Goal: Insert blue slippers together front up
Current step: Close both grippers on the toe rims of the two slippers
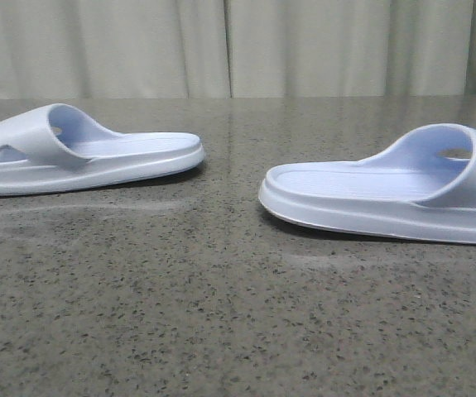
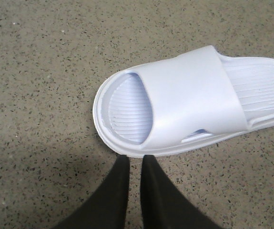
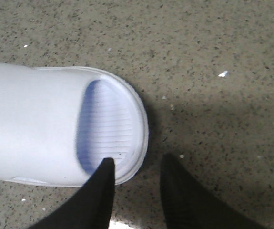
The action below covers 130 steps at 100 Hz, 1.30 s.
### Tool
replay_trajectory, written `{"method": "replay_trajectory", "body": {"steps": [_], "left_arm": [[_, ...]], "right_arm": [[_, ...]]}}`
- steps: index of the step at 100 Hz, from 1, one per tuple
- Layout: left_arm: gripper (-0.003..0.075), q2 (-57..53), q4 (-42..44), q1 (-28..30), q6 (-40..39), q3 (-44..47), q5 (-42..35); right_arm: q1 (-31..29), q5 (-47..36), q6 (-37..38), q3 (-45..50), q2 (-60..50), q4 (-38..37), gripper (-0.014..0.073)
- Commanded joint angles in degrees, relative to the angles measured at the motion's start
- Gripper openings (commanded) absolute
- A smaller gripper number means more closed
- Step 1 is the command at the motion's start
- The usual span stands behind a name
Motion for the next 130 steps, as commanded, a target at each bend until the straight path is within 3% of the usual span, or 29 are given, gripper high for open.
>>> {"method": "replay_trajectory", "body": {"steps": [1,28,60,75,130], "left_arm": [[0.0017,-0.3,-0.8,0.1,0.1,-2.0,-3.4],[0.0017,-0.3,-0.8,0.1,0.1,-2.0,-4.2],[0.0017,-0.3,-0.8,0.1,0.4,-2.0,-4.2],[0.0017,-0.3,-0.9,0.1,1.1,-2.0,-4.2],[0.0017,-0.3,-1.0,0.1,1.2,-2.0,-4.2]], "right_arm": [[-1.4,-2.5,0.1,-1.9,0.5,0.9,0.0197],[-1.5,-1.9,0.0,-1.9,7.7,2.1,0.0304],[-5.8,-2.9,-8.0,-1.9,11.4,11.5,0.0304],[-8.9,-0.5,-14.3,-1.9,14.0,20.0,0.0304],[-9.6,4.8,-23.6,-1.9,21.1,29.5,0.0267]]}}
